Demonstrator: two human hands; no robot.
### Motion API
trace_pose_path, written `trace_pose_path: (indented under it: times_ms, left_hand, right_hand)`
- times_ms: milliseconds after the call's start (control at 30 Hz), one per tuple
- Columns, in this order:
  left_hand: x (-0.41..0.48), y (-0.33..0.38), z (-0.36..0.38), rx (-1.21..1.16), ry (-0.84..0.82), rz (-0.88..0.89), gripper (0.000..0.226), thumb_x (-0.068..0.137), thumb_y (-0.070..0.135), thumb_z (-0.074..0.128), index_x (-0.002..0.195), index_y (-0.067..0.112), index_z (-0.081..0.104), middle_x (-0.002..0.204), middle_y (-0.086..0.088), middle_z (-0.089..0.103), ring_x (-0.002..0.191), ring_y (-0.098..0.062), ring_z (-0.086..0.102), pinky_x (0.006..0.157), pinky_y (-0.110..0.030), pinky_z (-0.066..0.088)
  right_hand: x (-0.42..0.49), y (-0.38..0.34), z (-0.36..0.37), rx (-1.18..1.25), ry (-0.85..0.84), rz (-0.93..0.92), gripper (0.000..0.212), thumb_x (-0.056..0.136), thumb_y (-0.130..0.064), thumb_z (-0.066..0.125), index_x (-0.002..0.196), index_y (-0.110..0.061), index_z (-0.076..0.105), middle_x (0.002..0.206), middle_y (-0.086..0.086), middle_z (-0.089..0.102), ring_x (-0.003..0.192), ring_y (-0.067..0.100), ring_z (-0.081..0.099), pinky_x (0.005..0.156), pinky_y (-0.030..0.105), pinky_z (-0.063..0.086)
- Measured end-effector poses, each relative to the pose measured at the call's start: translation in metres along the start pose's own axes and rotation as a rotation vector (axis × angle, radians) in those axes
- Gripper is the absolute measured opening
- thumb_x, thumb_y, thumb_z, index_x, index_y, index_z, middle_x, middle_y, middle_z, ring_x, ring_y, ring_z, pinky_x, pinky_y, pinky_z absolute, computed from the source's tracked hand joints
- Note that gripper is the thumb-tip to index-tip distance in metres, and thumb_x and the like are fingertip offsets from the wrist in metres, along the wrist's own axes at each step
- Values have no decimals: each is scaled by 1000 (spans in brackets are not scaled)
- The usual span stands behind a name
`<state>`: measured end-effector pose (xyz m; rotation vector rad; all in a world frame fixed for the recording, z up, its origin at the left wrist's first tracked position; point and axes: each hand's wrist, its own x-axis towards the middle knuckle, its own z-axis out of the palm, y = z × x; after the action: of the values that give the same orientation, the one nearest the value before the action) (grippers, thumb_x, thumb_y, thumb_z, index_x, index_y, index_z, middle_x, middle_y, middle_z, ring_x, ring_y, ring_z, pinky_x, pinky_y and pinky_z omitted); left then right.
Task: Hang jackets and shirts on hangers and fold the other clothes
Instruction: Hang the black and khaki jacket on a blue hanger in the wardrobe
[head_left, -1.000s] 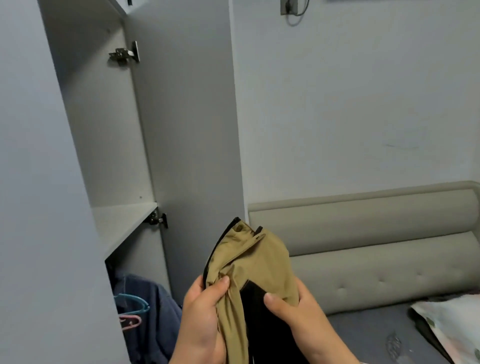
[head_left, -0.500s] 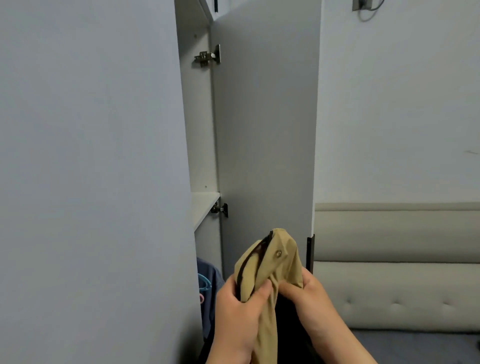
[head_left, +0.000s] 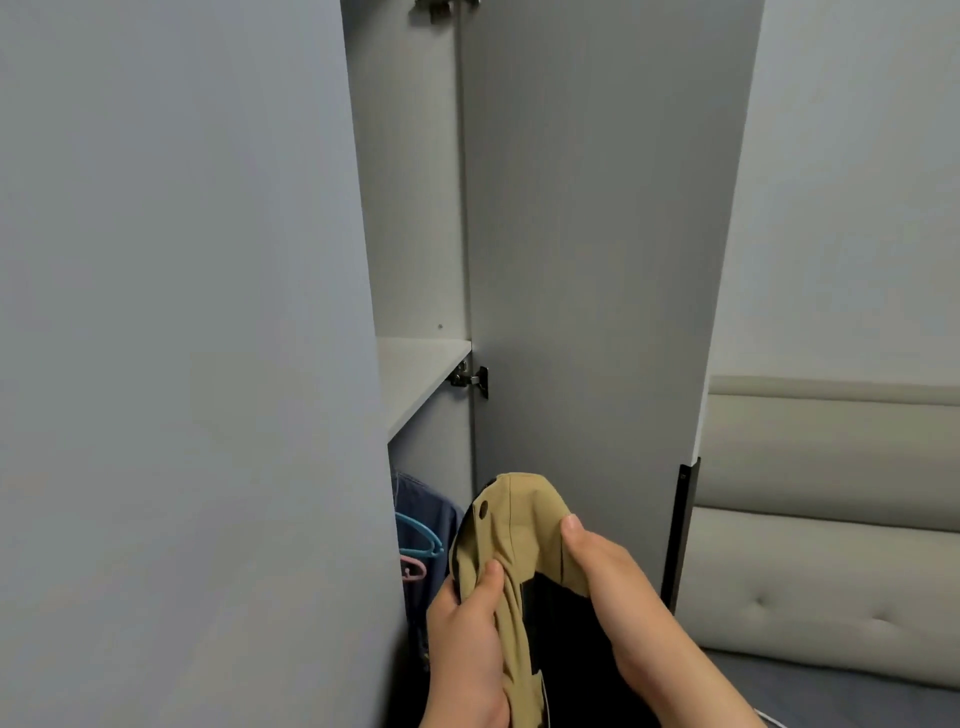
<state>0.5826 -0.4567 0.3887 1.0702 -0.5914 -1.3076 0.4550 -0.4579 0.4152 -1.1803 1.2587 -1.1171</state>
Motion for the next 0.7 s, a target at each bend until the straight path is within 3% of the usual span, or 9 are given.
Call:
trace_pose_path:
  times_ms: [167,300,400,467,567,633,700]
  left_hand:
    - [58,-39,5,0,60,-94,17,93,9,60,107,12,68,100,-12,74,96,-34,69,93,-52,51]
    - [99,-61,6,6,150,-92,25,93,7,58,115,16,64,103,-12,73,96,-33,70,93,-54,51]
    - [123,-72,7,9,230,-83,25,94,4,56,114,17,64,103,-14,73,96,-35,69,92,-54,51]
    - [137,-79,2,82,305,-86,25,92,2,58,113,15,65,101,-15,72,95,-34,68,91,-49,52]
    - [156,-87,-10,247,399,-124,38,88,-4,60,126,2,59,110,-18,67,104,-34,62,89,-39,48]
    - [162,-91,-16,310,446,-167,42,88,-5,62,129,-6,54,119,-24,62,107,-36,60,81,-30,47]
    - [168,-95,-19,334,468,-168,51,82,-7,69,130,-10,52,119,-26,60,95,-32,63,69,-20,49]
  right_hand:
    - [67,29,-21,-29,-45,15,32,99,-35,48,94,-23,77,96,-6,76,94,13,71,91,37,53]
    - [121,41,-30,-119,-42,-89,18,94,-20,57,96,-27,73,94,-16,73,91,1,65,80,20,50]
    - [167,47,-22,-248,-113,-185,21,89,-21,64,108,-28,68,104,-19,68,99,-3,60,92,20,46]
    - [197,51,-5,-346,-189,-273,27,87,-24,67,114,-26,68,112,-16,65,105,0,58,98,19,42]
    - [237,55,34,-486,-302,-389,30,88,-31,66,117,-22,68,121,-6,65,115,8,56,102,21,39]
    - [258,60,59,-505,-390,-350,36,89,-36,65,120,-19,66,123,-3,66,114,12,58,102,28,43]
    - [272,68,78,-548,-458,-302,40,87,-44,66,118,-19,66,116,0,67,106,16,61,95,33,49]
